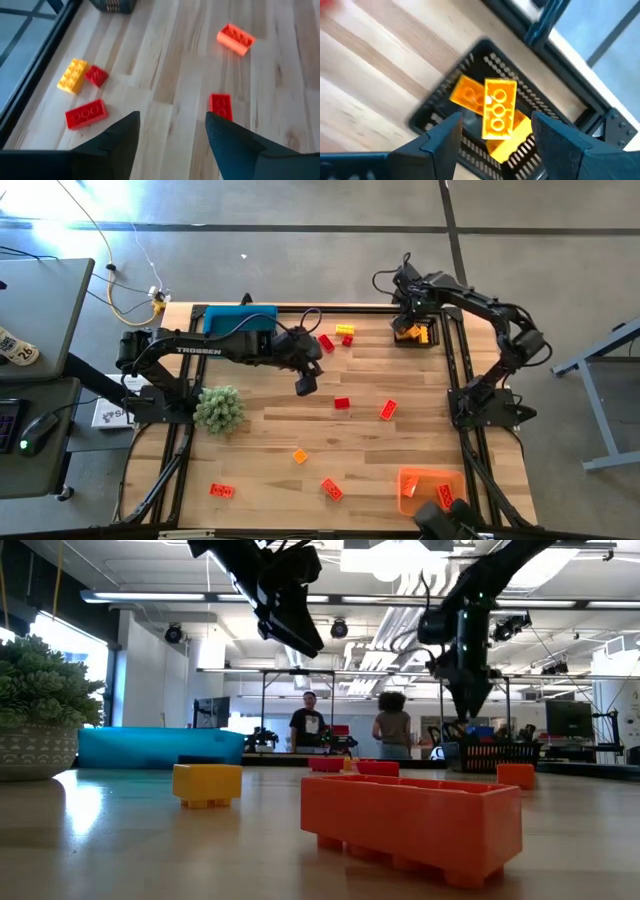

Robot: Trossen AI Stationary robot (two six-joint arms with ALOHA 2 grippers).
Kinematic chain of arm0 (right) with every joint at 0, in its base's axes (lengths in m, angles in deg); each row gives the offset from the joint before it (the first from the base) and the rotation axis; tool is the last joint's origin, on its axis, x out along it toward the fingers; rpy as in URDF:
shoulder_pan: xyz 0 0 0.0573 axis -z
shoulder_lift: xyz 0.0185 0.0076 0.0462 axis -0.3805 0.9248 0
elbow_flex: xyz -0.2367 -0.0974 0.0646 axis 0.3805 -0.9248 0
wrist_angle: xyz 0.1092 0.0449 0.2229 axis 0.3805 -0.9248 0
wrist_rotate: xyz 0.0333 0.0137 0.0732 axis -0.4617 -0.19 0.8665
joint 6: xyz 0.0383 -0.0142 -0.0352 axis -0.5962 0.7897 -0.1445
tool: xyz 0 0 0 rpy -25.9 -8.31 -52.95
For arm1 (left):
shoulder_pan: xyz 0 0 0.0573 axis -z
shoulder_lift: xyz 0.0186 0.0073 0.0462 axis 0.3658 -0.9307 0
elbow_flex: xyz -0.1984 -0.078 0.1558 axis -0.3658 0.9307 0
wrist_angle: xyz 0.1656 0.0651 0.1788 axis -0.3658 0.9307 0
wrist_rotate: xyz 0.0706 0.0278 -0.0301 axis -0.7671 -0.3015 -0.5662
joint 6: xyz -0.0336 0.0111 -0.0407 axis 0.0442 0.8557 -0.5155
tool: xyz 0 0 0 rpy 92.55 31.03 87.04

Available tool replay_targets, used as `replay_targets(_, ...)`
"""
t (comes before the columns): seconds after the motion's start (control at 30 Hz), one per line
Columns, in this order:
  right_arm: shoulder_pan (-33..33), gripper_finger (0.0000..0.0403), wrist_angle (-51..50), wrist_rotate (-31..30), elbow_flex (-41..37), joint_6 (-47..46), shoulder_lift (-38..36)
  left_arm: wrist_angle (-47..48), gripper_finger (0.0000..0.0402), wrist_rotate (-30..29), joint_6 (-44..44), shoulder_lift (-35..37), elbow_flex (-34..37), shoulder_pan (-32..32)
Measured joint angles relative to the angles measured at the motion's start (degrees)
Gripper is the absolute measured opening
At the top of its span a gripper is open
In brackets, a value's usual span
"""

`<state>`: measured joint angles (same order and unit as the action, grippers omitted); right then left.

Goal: Sort & place blocks by color
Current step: Put the red game piece into the blue bin

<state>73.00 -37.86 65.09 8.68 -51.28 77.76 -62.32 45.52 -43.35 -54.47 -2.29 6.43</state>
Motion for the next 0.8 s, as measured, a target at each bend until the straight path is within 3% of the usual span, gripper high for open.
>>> replay_targets(0.3, -4.46, 0.0226, -0.30, 0.39, 6.75, -4.25, -5.05, -9.23, 0.0239, 0.42, -6.14, -1.54, 0.02, 1.34)
replay_targets(0.8, -10.04, 0.0226, -0.61, -0.33, 11.68, -14.44, -5.78, -15.40, 0.0237, -0.07, -5.02, -8.46, 0.04, 6.61)
